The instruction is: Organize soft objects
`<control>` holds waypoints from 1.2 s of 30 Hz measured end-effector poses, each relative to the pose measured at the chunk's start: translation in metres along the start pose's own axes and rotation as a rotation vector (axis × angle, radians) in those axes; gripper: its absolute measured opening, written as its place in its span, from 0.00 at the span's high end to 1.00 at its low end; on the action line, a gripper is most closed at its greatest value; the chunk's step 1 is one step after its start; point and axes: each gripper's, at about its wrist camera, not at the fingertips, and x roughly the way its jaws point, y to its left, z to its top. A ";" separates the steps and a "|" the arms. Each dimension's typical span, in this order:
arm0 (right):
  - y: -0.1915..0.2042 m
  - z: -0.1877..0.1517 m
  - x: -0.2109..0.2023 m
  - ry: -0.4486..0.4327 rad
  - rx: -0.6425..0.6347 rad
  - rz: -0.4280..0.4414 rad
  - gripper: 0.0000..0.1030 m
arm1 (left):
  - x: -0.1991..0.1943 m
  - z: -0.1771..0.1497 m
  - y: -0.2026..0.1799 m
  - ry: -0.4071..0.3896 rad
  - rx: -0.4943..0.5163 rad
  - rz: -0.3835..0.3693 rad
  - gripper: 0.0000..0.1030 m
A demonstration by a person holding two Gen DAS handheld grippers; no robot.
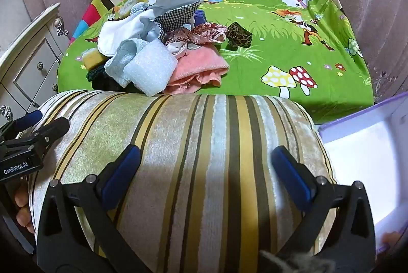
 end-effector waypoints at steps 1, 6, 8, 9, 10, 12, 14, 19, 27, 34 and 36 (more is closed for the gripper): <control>0.000 0.000 0.000 0.000 0.000 0.000 0.00 | 0.000 0.000 0.000 0.001 0.001 0.001 0.00; -0.001 -0.002 0.000 -0.004 -0.005 -0.005 0.00 | 0.000 -0.001 0.001 -0.001 0.004 0.008 0.00; -0.002 -0.003 -0.001 -0.005 -0.005 -0.006 0.00 | -0.002 -0.001 0.001 0.000 0.005 0.007 0.00; 0.000 0.000 0.000 -0.001 -0.003 -0.005 0.00 | -0.001 0.000 0.000 0.009 0.005 0.011 0.00; 0.001 0.000 0.000 -0.002 -0.006 -0.007 0.00 | -0.001 0.000 -0.001 0.011 0.006 0.014 0.00; 0.002 0.001 0.001 -0.001 -0.006 -0.008 0.00 | -0.001 0.000 0.000 0.011 0.006 0.014 0.00; 0.002 0.002 0.002 -0.001 -0.004 -0.008 0.00 | 0.000 0.000 -0.001 0.012 0.007 0.016 0.00; 0.000 0.000 0.000 -0.003 -0.005 -0.005 0.00 | 0.001 0.000 -0.002 0.011 0.008 0.020 0.00; 0.000 0.000 0.000 -0.003 -0.005 -0.004 0.00 | 0.002 0.000 -0.001 0.010 0.008 0.019 0.00; -0.001 0.000 -0.001 -0.007 -0.004 -0.003 0.00 | 0.002 0.000 -0.002 0.010 0.007 0.020 0.00; 0.000 0.000 -0.001 -0.008 -0.005 -0.003 0.00 | 0.001 0.000 -0.002 0.009 0.009 0.021 0.00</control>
